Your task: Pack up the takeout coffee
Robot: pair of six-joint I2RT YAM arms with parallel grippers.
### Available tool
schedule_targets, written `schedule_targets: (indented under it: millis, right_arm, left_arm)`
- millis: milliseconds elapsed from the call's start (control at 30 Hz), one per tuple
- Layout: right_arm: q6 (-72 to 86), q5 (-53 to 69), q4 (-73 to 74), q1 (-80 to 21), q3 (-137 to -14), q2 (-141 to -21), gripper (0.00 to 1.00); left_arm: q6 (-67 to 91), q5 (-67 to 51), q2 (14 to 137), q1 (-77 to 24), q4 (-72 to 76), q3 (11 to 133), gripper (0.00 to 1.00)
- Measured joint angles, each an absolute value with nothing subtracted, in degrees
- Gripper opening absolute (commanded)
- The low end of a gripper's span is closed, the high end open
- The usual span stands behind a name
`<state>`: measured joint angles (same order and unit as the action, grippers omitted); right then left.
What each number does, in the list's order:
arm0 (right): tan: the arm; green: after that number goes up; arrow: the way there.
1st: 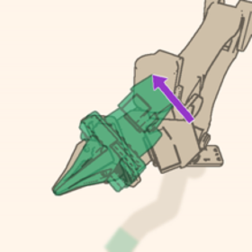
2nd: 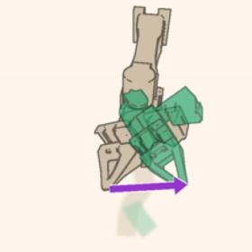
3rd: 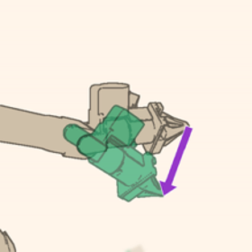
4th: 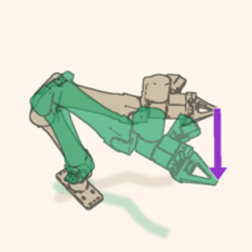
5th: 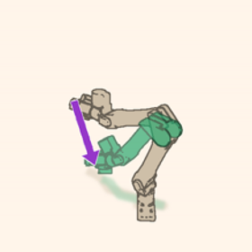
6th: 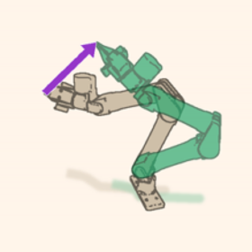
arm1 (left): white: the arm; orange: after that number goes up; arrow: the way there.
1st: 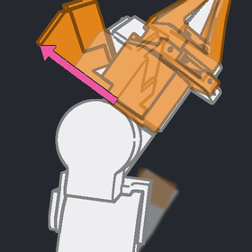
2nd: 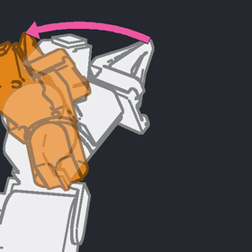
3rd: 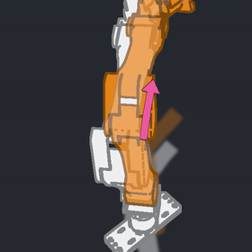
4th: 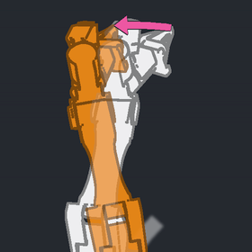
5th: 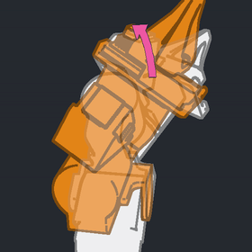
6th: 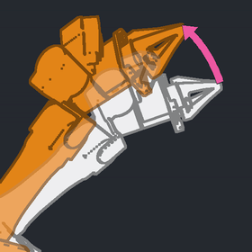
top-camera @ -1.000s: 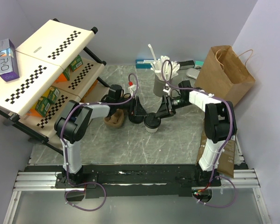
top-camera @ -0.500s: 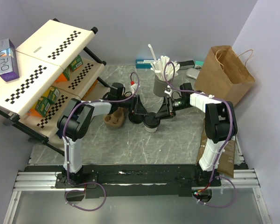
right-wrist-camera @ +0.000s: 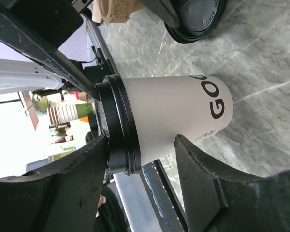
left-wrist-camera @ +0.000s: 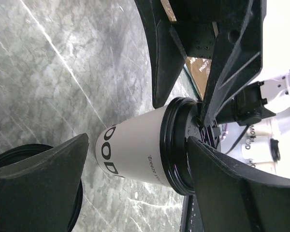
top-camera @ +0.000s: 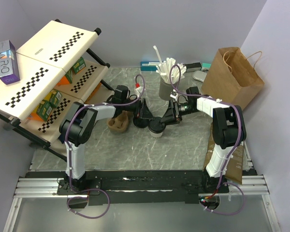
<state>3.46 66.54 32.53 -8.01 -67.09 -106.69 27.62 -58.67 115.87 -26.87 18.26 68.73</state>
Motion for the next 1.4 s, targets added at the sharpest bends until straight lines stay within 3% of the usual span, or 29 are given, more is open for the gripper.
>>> schedule_targets:
  millis: [367, 400, 433, 733, 1067, 1233, 1400]
  right_arm:
    - [2.5, 66.6, 32.6, -8.1, -67.1, -106.7, 0.67]
    - [2.4, 66.6, 32.6, -8.1, -67.1, -106.7, 0.67]
    - [2.4, 66.6, 32.6, -8.1, -67.1, -106.7, 0.67]
    - [2.1, 66.8, 32.5, -8.1, -67.1, -106.7, 0.71]
    - [3.6, 67.1, 30.0, -8.1, -67.0, -106.6, 0.76]
    - [4.8, 67.1, 28.5, -8.9, -67.0, -106.7, 0.72]
    - [5.9, 66.9, 26.9, -9.5, -67.1, -107.0, 0.62]
  left_arm:
    - [24.4, -57.9, 109.5, -27.0, 15.4, 65.7, 0.92]
    - [24.5, -58.2, 109.2, -27.0, 15.5, 65.5, 0.99]
    - [24.7, -58.6, 108.9, -27.0, 15.7, 65.4, 1.00]
    - [24.9, -59.4, 106.8, -28.2, 15.0, 59.0, 0.99]
    - [24.6, -58.4, 110.5, -29.5, 13.8, 62.3, 0.97]
    - [24.7, -58.5, 111.4, -29.5, 13.8, 63.2, 0.96]
    - [24.7, -59.2, 111.8, -29.5, 13.8, 63.3, 0.95]
